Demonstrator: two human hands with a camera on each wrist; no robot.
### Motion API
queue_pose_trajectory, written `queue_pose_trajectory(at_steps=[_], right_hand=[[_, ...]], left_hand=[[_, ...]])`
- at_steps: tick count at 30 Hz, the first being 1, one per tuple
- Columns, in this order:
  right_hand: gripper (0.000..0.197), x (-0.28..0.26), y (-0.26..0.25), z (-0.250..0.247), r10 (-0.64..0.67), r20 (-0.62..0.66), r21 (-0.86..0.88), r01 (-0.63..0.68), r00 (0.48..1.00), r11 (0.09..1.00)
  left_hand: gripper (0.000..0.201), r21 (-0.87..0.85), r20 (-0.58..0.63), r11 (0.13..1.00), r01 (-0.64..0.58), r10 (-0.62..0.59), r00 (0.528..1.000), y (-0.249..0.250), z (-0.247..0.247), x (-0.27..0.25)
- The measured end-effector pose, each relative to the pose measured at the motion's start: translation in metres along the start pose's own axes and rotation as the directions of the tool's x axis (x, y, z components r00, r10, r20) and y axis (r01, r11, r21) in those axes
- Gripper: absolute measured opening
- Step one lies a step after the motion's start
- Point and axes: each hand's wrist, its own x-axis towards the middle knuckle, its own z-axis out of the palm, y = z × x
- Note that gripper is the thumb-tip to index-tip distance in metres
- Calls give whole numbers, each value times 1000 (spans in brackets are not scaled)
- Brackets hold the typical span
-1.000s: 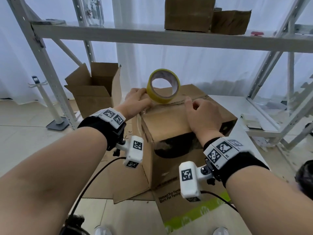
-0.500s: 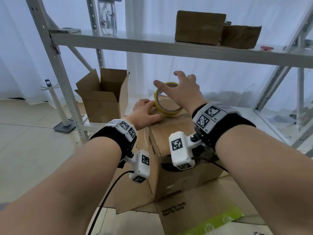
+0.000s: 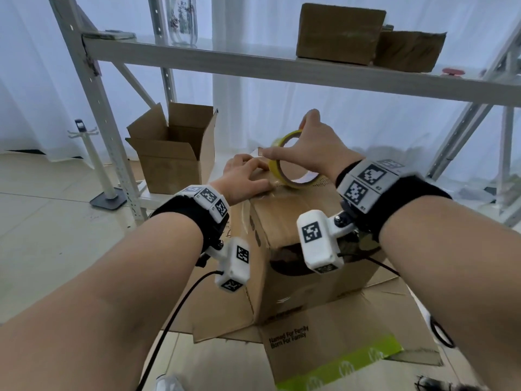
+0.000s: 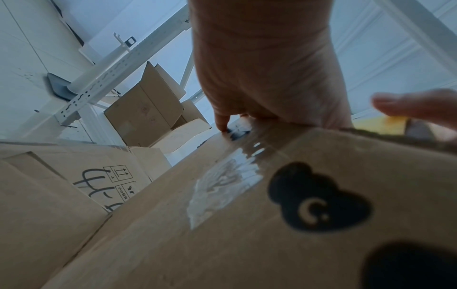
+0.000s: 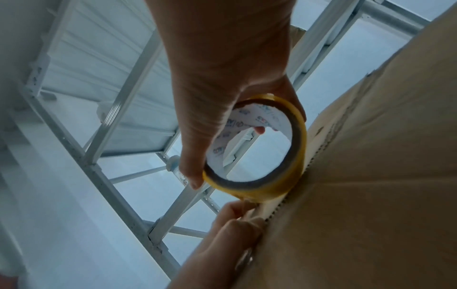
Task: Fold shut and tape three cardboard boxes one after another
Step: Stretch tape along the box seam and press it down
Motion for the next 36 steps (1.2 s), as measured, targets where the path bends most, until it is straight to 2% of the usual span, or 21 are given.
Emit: queue_pose_trajectory(at_steps=[2, 5, 8, 11, 13, 16, 19, 24, 28, 33, 36], right_hand=[[89, -6, 4, -3, -50, -24, -11, 50, 998, 999], [92, -13, 3, 0, -212, -105, -45, 209, 971, 977], [82, -15, 11, 2, -312, -164, -66, 305, 936, 950], [75, -15, 37, -3, -261, -196, -91, 247, 945, 965], [75, -16, 53, -7, -231, -174, -129, 211, 957, 969], [75, -18, 63, -6, -204, -189, -66, 195, 960, 979], [76, -23, 64, 0, -115, -235, 28, 125, 965, 992], [91, -39, 72, 11, 89, -280, 319, 5, 956, 948], [97, -42, 72, 17, 144, -255, 372, -41, 956, 928], [94, -38, 72, 19, 147, -230, 376, -51, 962, 925], [94, -38, 73, 19, 151, -232, 379, -54, 961, 924]], left_hand=[[52, 2, -15, 1000, -9, 9, 1000, 0, 0, 0], [49, 11, -33, 1000, -6, 6, 999, 2, 1, 0], [43, 7, -48, 1000, -10, 10, 999, 1, 2, -1], [39, -47, -50, 999, -25, 23, 998, -1, 3, -2], [38, -58, -44, 998, -27, 24, 999, -2, 4, -2], [38, -47, -35, 998, -35, 33, 999, -2, 3, -1], [47, 1, 4, 1000, -29, 29, 1000, -2, -1, -2], [68, 220, 108, 975, -2, -22, 994, 8, -11, -1], [79, 444, 111, 894, 52, -113, 987, 25, -9, 4], [86, 548, 117, 830, 101, -196, 974, 38, 1, 2], [81, 628, 147, 777, 45, -175, 974, 45, 2, -1]])
